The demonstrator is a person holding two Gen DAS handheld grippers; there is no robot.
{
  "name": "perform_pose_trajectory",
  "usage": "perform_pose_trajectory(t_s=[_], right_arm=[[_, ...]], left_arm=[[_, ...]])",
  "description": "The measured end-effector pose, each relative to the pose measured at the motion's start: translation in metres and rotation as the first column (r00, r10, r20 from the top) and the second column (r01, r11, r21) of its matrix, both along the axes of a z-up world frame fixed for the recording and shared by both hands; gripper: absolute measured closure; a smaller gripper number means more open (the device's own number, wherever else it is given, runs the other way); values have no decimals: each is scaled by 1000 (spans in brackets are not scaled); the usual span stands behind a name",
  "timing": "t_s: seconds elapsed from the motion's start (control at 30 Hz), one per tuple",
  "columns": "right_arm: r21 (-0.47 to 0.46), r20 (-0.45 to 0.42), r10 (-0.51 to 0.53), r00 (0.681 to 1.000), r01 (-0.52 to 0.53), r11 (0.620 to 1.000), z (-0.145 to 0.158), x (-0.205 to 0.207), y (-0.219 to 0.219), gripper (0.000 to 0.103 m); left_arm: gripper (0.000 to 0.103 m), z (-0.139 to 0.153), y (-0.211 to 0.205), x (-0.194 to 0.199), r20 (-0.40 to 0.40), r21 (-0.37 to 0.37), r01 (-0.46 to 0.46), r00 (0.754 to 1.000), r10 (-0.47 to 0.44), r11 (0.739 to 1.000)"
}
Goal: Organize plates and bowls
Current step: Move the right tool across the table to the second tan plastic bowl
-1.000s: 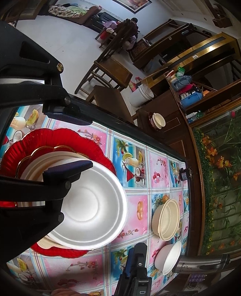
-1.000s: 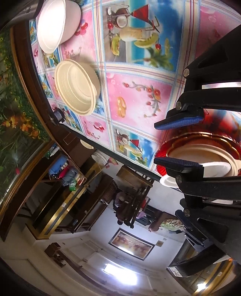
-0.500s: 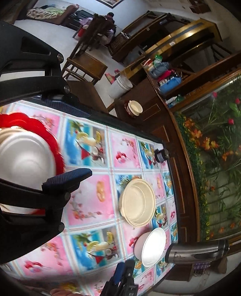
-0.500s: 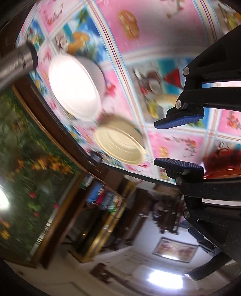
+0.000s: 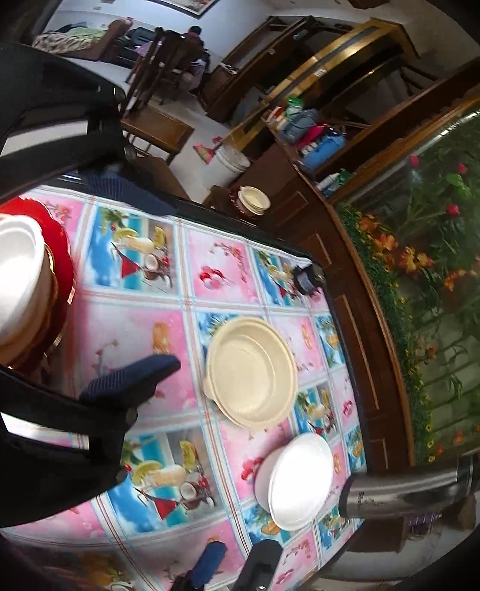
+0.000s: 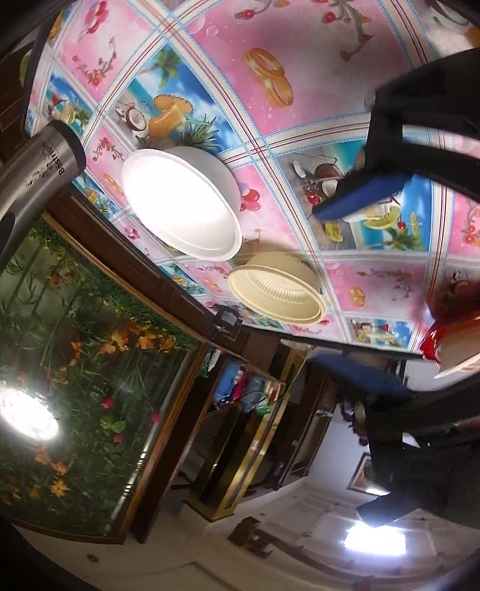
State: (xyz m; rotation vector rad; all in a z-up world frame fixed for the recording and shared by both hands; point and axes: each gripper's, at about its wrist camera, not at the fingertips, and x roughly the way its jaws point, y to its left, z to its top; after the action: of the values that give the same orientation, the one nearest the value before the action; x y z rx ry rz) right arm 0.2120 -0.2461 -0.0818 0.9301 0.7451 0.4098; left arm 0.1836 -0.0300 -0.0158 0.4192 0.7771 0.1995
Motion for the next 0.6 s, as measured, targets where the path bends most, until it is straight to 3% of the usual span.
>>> perform_pose_trajectory(t_s=[0.1,0.3,0.6], right_arm=[[59,-17,-30,999,31,998,-6,-3,-9,1],[155,-59,-93,994,101,983,-18,-1,-29,1],[160,-30,-100,994,104,982,-11,-5,-32,1]], left_arm=[[20,1,-7,4,5,-16,13,1000,-13,1000],[20,5,-23,9,42,-56,49,998,-47,997],[20,9,-40,12,67,-62,89,994,-85,994]])
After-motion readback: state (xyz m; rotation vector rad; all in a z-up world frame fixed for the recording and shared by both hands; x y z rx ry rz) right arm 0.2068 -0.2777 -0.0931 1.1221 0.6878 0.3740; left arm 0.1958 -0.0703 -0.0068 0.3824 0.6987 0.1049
